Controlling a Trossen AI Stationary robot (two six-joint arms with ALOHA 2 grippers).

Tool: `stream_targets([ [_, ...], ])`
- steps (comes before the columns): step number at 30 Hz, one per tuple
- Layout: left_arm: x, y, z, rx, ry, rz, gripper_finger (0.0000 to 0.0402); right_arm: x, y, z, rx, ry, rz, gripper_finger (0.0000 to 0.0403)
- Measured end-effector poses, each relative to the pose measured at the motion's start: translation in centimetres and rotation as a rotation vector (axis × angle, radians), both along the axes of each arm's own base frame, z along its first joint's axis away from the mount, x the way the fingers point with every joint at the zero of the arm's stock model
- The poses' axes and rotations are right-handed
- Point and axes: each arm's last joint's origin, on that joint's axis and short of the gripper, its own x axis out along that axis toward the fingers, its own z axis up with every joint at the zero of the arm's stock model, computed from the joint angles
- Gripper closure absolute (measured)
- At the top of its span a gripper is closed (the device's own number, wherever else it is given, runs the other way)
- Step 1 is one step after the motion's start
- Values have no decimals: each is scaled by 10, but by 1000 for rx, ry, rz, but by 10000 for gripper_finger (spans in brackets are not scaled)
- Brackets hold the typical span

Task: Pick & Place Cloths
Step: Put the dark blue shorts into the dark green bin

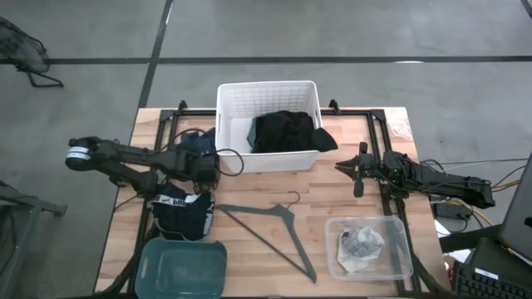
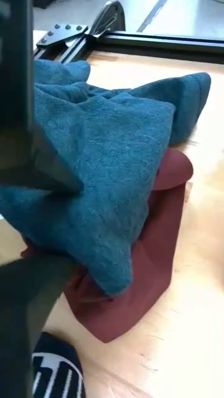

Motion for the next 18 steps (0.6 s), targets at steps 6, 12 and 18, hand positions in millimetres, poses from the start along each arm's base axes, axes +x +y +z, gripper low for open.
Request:
stream_targets([
  [6, 1, 1, 0, -6, 14, -10, 385, 0, 0, 0, 0, 0, -1, 330],
  [12, -4, 1, 20, -11, 57, 15, 393, 0, 0, 0, 0, 0, -1, 309],
  [18, -18, 1, 66, 69, 74, 104, 394, 0, 0, 0, 0, 0, 0, 292],
])
